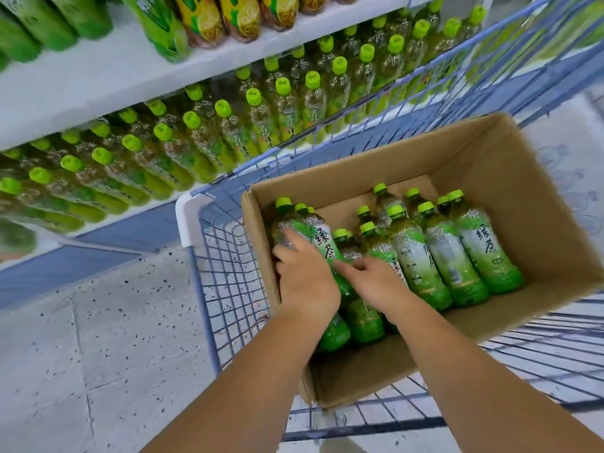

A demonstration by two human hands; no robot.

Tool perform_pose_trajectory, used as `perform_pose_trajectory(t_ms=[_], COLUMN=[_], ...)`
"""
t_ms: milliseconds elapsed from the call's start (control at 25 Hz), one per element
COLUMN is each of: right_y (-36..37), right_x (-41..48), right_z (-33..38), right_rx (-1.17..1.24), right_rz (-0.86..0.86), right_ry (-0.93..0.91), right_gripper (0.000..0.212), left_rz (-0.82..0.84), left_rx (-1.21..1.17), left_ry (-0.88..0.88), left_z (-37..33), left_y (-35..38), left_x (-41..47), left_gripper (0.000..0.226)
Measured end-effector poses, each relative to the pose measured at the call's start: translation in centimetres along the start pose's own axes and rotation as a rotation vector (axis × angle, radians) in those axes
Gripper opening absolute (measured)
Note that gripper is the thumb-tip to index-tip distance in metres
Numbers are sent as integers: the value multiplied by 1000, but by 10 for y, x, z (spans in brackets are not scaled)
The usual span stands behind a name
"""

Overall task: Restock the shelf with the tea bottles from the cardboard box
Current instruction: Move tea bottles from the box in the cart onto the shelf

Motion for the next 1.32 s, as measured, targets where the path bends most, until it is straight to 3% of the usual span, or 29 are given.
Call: perform_pose_trajectory(t_ms=[240,360,480,600,720,800,880,920,1000,1080,1160,1240,1320], right_y=[1,0,6,9,12,12,12,13,13,13,14,13,10], right_x=[2,-5,-18,-35,-55,-66,-80,-85,-93,-100,-104,-108,-114], right_z=[3,2,-3,-2,-4,-9,-12,-15,-18,-18,-18,-16,-12], right_rx=[103,256,421,721,876,912,896,844,737,767,825,912,1024], right_rz=[82,211,318,345,335,279,208,156,49,-28,-82,-97,-89], right_ry=[100,164,206,246,274,270,276,279,248,157,75,33,-49], right_gripper=[64,55,46,34,28,27,28,32,58,90,100,87,45], left_rz=[-12,62,131,202,268,339,423,452,490,521,535,528,533], left_rx=[-95,-338,-417,-525,-687,-752,-764,-750,-764,-815,-857,-901,-931], left_ry=[146,92,68,-15,-122,-138,-85,-54,-17,17,61,77,93], left_z=[8,16,22,24,26,25,22,21,21,22,25,32,39], left_y=[4,-1,-4,-5,-6,-7,-10,-12,-18,-20,-24,-29,-34], left_x=[7,10,10,11,14,13,9,6,-1,-6,-12,-21,-26], left_gripper=[116,118,122,127,125,112,70,48,30,35,45,45,47])
Point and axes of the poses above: each hand's wrist, its own x-axis towards the middle knuckle, its own y-axis out of the palm, z = x × y, the point moved 5 cm from there along x, towards the middle knuckle, and after that the axes turned 9 degrees about -x, right-handed, at the moved point
